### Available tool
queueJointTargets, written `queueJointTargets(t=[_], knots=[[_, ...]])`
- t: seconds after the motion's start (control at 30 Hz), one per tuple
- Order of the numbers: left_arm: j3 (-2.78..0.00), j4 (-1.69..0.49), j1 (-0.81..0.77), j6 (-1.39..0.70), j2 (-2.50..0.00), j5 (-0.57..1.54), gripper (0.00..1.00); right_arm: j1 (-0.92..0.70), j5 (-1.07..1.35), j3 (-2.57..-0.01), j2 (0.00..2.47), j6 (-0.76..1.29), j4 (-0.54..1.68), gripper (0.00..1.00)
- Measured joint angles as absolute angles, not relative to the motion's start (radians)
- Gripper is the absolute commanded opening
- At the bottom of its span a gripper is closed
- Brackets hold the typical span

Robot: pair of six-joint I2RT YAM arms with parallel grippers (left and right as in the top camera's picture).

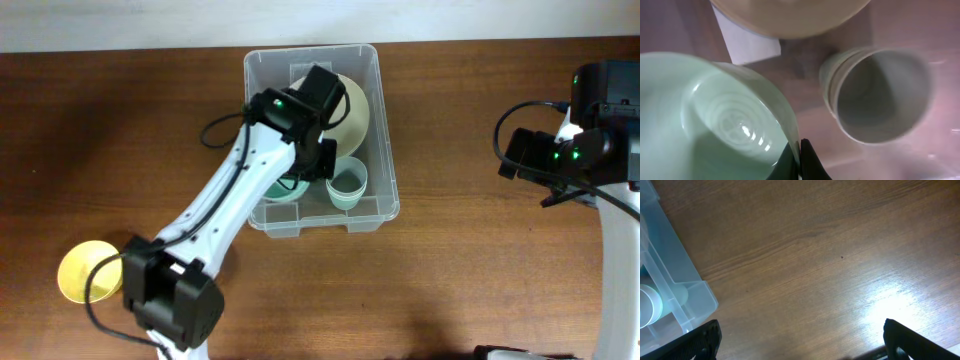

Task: Pack container
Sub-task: 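Lower the mint bowl into the bin's front left and release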

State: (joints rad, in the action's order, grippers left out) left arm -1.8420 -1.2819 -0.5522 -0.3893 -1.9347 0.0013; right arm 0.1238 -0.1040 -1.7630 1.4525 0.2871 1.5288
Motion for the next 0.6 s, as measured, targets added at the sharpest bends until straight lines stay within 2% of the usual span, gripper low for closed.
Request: queueJointTargets(t=[0.03, 0.1, 0.13, 0.27, 0.33, 0.43, 0.5, 0.53, 0.57, 0.6], knots=[[-1.832, -1.285, -0.552, -0.389, -1.947, 0.009, 0.04, 0.124, -0.104, -1.763, 1.452, 0.287, 1.529, 0.99], [-1.822, -1.295, -0.555, -0.389, -1.980, 0.030, 0.24, 0.124, -0.104, -1.763, 1.452, 0.287, 1.528, 0.99], [-1.818, -1.301, -0.555, -0.392, -1.988, 0.031, 0.27, 0.124, -0.104, -1.763, 1.452, 0.287, 1.529, 0.99], [-1.813, -1.306, -0.551, -0.397, -1.994, 0.031, 0.30, 0.124, -0.104, -1.763, 1.452, 0.287, 1.529, 0.99], [-1.813, -1.311, -0.546, -0.397, -1.994, 0.030, 0.36, 0.124, -0.104, -1.763, 1.452, 0.287, 1.529, 0.99], [-1.816, -1.351, -0.513, -0.401, -1.975, 0.001, 0.40, 0.124, -0.104, -1.763, 1.452, 0.287, 1.529, 0.99], [-1.818, -1.396, -0.467, -0.430, -1.926, -0.049, 0.51, 0.124, -0.104, -1.763, 1.452, 0.287, 1.529, 0.99], [-1.818, -1.409, -0.435, -0.450, -1.885, -0.076, 0.63, 0.124, -0.104, -1.763, 1.452, 0.287, 1.529, 0.99], [-1.820, -1.418, -0.382, -0.473, -1.816, -0.108, 0.70, 0.124, -0.104, -1.763, 1.452, 0.287, 1.528, 0.99], [-1.824, -1.421, -0.345, -0.482, -1.766, -0.125, 0.71, 0.124, -0.104, -1.763, 1.452, 0.286, 1.528, 0.99]])
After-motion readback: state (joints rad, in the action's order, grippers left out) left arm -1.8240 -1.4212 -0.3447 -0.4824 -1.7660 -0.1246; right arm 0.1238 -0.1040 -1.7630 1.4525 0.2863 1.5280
